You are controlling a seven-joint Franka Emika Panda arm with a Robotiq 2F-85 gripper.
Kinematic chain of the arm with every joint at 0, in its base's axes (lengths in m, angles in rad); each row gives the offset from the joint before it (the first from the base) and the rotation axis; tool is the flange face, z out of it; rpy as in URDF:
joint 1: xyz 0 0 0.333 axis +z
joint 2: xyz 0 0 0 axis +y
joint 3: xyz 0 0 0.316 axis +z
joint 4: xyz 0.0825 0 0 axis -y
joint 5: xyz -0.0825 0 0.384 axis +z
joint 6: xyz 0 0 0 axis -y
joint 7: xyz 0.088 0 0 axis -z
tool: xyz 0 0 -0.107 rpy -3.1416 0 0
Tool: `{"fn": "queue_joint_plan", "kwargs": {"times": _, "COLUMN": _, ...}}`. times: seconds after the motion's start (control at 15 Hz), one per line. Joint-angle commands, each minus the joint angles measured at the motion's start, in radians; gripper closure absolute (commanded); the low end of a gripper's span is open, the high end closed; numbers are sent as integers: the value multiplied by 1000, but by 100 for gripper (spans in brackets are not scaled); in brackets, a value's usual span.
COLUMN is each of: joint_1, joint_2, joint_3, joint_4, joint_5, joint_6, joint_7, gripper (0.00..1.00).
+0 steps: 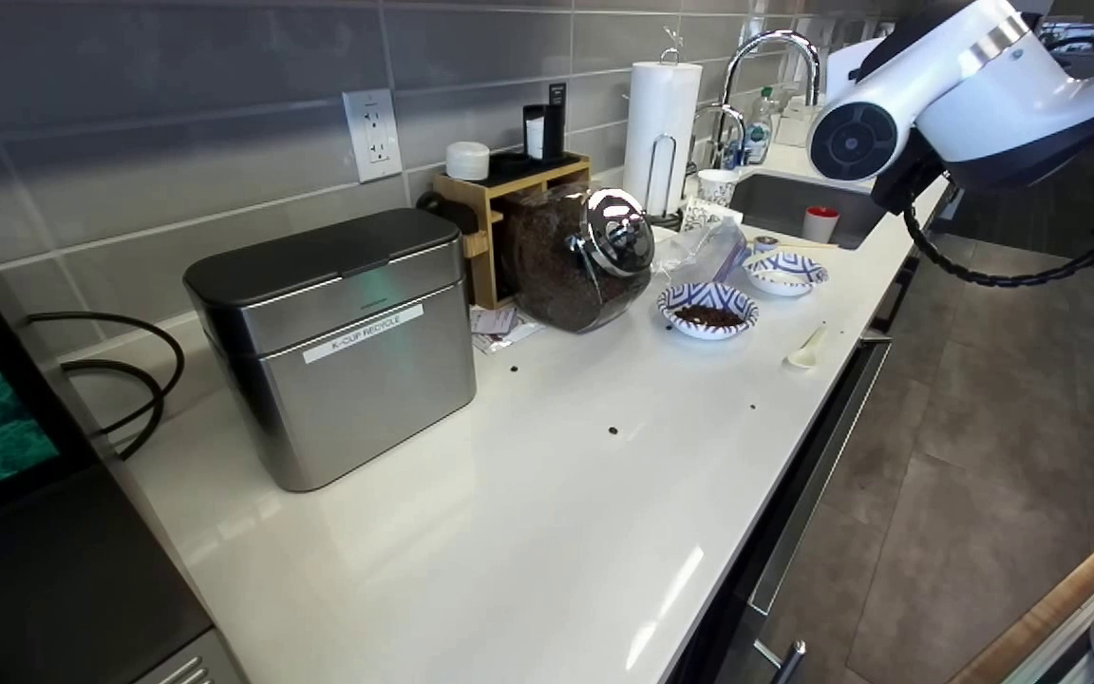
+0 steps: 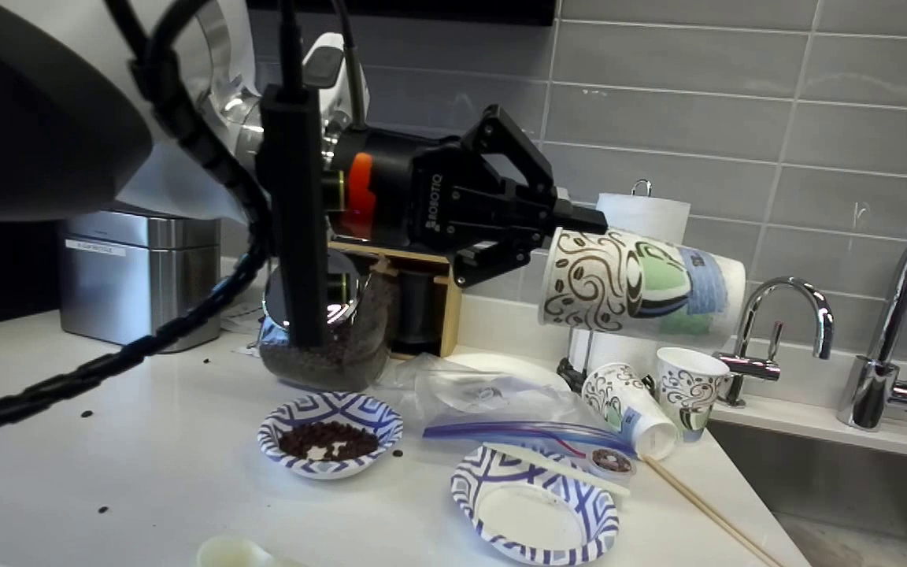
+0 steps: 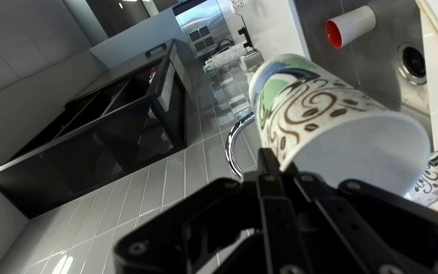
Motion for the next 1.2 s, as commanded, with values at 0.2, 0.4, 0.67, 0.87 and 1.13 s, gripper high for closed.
{"fn": "queue_joint_plan", "kwargs": {"times": 0.2, "joint_1": 33, "joint_2": 74, "joint_3": -18, "joint_4": 12, "joint_5": -131, "joint_6": -127, "joint_7": 64, "gripper": 99}}
{"fn": "queue_joint_plan", "kwargs": {"times": 0.4, "joint_1": 39, "joint_2": 86, "joint_3": -15, "joint_4": 5, "joint_5": -166, "joint_6": -186, "joint_7": 70, "gripper": 99}}
{"fn": "queue_joint_plan", "kwargs": {"times": 0.67, "joint_1": 44, "joint_2": 103, "joint_3": -14, "joint_4": -1, "joint_5": -203, "joint_6": -252, "joint_7": 74, "gripper": 99}}
{"fn": "queue_joint_plan", "kwargs": {"times": 0.87, "joint_1": 46, "joint_2": 114, "joint_3": -14, "joint_4": -5, "joint_5": -231, "joint_6": -290, "joint_7": 76, "gripper": 99}}
{"fn": "queue_joint_plan", "kwargs": {"times": 1.13, "joint_1": 45, "joint_2": 121, "joint_3": -15, "joint_4": -8, "joint_5": -257, "joint_6": -304, "joint_7": 76, "gripper": 99}}
